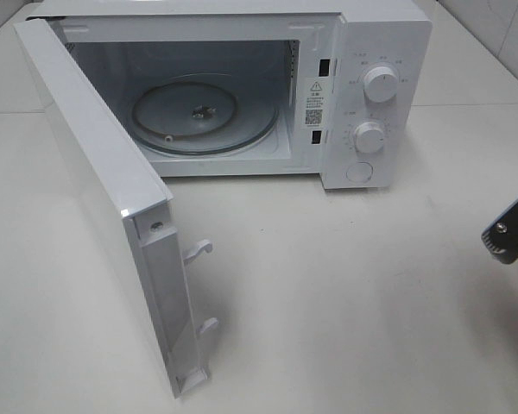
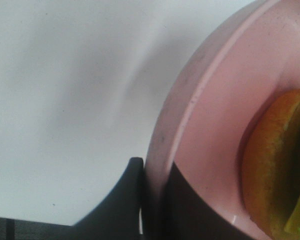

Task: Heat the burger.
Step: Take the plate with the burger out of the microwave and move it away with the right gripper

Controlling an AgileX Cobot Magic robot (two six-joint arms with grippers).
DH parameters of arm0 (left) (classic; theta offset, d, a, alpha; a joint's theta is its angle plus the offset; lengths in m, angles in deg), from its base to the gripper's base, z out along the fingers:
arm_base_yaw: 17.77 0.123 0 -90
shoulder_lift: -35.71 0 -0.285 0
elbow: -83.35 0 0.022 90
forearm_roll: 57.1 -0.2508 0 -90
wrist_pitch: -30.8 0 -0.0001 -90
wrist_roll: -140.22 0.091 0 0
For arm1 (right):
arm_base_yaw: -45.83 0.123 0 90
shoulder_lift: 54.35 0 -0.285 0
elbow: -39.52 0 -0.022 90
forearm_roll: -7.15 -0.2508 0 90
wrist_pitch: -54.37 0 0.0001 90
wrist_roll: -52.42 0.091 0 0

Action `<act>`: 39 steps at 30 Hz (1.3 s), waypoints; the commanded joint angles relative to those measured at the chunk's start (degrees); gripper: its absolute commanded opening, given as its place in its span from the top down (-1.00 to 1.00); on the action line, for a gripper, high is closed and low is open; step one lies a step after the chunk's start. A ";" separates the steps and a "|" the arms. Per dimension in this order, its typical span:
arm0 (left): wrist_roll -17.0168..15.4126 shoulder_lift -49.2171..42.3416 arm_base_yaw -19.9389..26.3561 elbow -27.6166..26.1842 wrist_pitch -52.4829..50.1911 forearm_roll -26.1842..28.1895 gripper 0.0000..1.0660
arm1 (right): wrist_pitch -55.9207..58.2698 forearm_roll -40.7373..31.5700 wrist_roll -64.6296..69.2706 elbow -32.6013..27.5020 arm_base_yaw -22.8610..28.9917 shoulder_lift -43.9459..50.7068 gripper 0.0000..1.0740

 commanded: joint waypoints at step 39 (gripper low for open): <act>-0.17 -1.20 -0.40 0.00 -0.74 0.23 -0.89 | -11.23 12.66 20.63 9.34 -13.81 -31.51 0.89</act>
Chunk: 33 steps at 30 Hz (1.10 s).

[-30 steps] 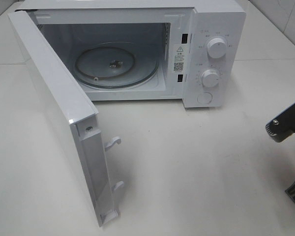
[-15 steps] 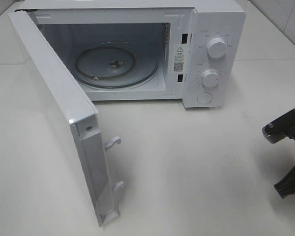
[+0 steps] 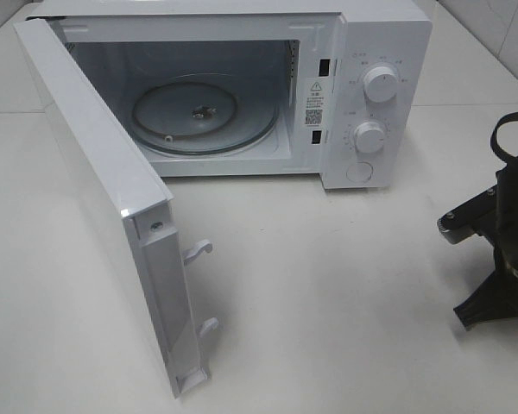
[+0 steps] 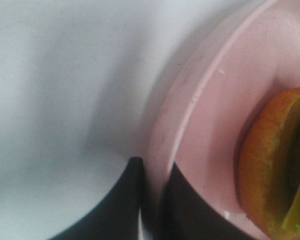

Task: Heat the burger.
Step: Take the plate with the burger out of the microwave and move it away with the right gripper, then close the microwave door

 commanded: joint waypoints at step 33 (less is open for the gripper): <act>-0.17 -1.20 -0.40 0.00 -0.74 0.23 -0.89 | 9.91 -49.10 -49.85 1.72 -0.23 44.92 -0.50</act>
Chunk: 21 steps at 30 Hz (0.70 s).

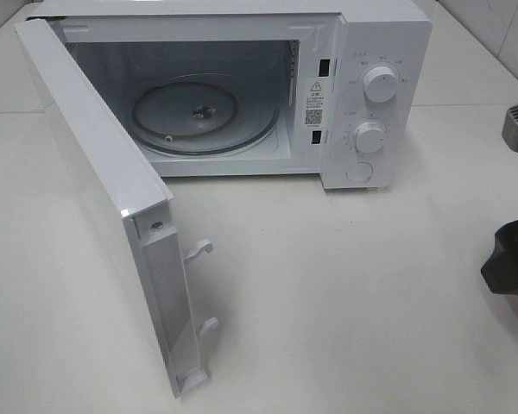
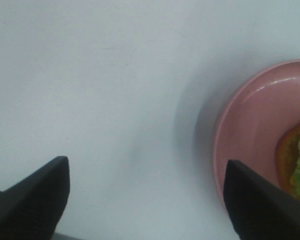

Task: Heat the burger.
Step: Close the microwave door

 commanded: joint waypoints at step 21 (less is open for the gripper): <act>-0.17 -1.20 -0.40 0.00 -0.74 0.23 -0.89 | 21.08 -7.68 -3.78 0.17 -1.20 37.30 -0.45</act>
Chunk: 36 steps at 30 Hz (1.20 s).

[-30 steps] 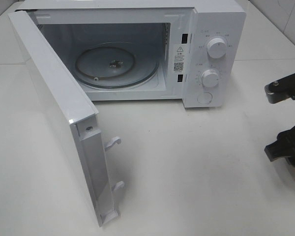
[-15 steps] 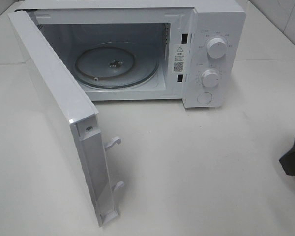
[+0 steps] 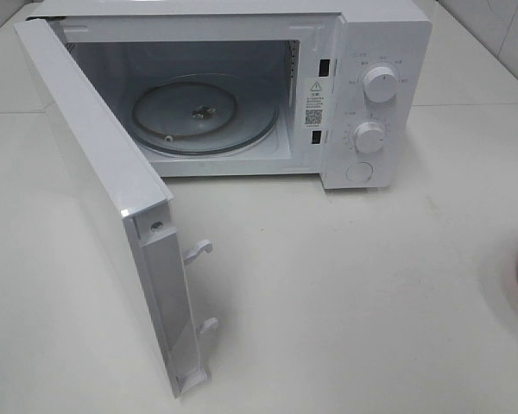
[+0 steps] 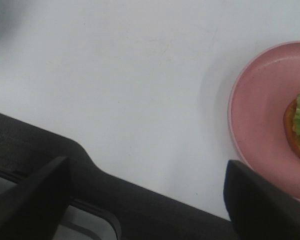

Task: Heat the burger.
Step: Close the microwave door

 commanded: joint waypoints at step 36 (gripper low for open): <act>-0.17 -1.20 -0.40 0.00 -0.74 0.23 -0.89 | -6.42 -0.29 0.97 -7.16 -14.90 29.34 -0.42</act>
